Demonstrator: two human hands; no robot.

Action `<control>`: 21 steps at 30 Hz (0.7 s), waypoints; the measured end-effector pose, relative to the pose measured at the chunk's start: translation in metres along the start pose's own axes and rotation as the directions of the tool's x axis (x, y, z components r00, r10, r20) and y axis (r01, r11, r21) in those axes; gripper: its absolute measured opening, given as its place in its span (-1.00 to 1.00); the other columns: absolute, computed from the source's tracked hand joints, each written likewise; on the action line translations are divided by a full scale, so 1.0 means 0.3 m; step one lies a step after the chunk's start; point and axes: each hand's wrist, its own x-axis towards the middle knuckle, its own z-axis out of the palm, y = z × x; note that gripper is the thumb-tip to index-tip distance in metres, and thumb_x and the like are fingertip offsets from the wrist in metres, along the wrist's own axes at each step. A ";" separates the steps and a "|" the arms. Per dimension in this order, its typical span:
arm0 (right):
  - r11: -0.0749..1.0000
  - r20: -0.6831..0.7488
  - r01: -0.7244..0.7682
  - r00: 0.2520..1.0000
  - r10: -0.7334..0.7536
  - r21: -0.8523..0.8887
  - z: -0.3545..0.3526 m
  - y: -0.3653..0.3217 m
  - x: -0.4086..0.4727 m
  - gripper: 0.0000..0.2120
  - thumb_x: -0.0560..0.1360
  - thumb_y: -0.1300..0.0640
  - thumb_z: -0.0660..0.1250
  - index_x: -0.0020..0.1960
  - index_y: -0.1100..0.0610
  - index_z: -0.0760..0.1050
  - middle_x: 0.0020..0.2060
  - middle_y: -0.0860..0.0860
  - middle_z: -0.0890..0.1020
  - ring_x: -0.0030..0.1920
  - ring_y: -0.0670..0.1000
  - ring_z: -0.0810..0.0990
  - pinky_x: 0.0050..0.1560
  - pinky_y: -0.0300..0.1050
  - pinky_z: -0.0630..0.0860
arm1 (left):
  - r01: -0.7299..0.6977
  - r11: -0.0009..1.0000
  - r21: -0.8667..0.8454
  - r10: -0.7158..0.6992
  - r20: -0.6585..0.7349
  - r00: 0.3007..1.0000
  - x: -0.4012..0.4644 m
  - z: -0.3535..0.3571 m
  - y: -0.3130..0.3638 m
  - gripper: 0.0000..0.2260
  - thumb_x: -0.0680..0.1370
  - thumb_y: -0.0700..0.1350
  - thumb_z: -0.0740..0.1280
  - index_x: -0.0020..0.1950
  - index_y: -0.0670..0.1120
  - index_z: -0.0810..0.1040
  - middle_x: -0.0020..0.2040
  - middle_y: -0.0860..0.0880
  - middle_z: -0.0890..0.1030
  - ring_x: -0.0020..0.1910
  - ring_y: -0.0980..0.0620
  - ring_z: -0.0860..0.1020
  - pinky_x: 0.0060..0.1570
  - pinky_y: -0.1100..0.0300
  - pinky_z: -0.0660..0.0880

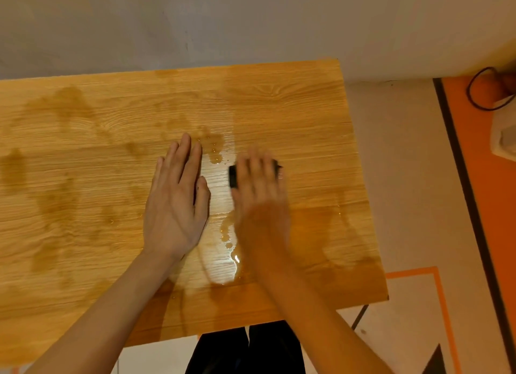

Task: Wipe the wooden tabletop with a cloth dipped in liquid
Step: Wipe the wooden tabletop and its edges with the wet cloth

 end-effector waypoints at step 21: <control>0.944 -0.063 -0.329 0.942 0.329 0.017 -0.174 0.330 -0.147 -0.50 0.64 0.19 0.13 0.53 0.25 0.08 0.52 0.19 0.15 0.53 0.17 0.08 0.48 0.19 0.17 | -0.005 1.000 0.001 0.005 -0.028 1.000 -0.004 0.002 -0.008 -0.52 0.69 -0.08 0.04 0.62 -0.17 0.19 0.64 -0.11 0.14 0.64 -0.07 0.05 0.61 -0.02 -0.01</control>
